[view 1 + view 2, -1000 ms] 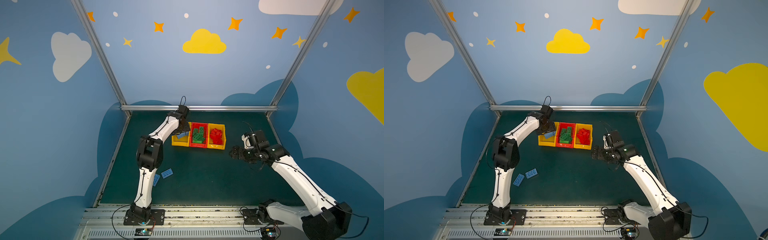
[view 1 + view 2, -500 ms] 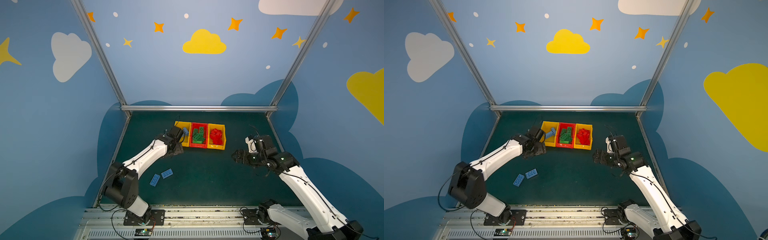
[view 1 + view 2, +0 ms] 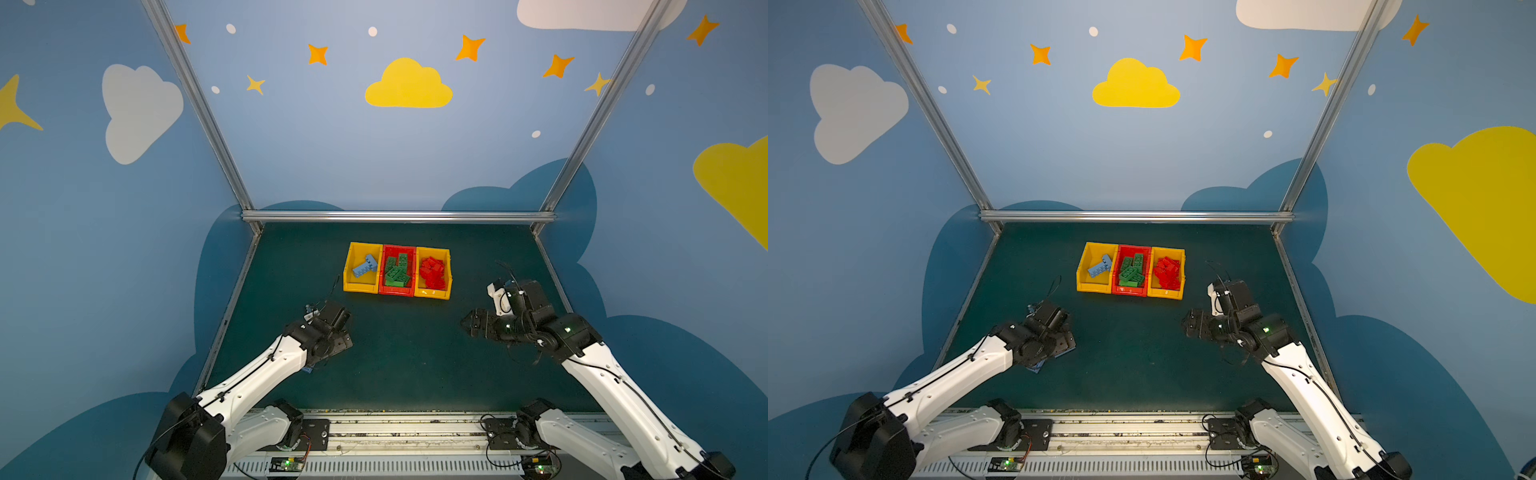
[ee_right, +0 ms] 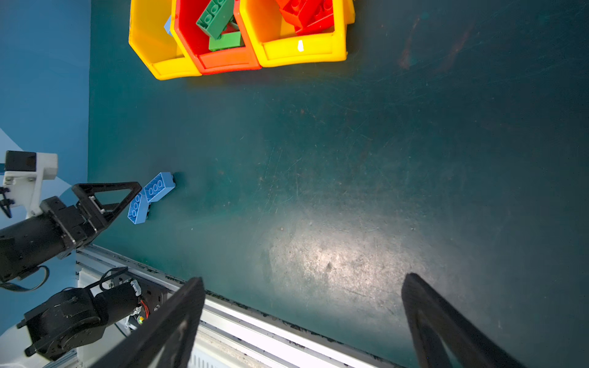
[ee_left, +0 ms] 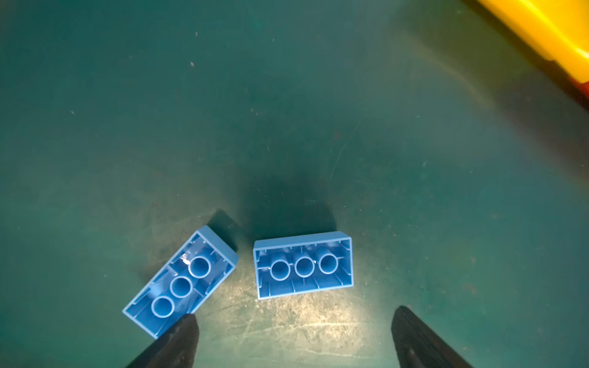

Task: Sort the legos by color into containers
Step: 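Move the left gripper back to the two blue bricks and grasp one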

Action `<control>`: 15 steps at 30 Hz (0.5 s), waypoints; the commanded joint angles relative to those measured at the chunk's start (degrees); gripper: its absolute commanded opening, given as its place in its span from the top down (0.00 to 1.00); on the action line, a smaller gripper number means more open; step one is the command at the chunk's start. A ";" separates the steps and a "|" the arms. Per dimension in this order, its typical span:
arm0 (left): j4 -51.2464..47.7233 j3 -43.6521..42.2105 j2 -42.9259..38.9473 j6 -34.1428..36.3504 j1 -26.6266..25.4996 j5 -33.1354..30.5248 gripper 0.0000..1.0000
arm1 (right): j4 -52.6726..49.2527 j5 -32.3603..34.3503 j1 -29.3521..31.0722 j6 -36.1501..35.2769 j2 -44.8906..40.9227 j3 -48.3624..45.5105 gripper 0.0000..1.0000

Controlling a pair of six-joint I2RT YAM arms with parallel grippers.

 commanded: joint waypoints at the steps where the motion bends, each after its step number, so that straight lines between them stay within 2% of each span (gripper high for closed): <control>1: 2.25 -1.16 1.22 -1.75 -0.38 0.64 0.06 | -1.48 1.65 0.99 0.75 -0.21 0.32 0.06; 6: 5.96 -1.82 3.56 -1.98 -1.01 2.00 0.06 | -2.52 2.97 1.73 0.81 -0.32 0.85 0.06; 15: 5.70 1.16 12.94 -0.84 -1.01 0.39 0.06 | -2.30 3.55 2.05 0.75 0.44 0.22 0.06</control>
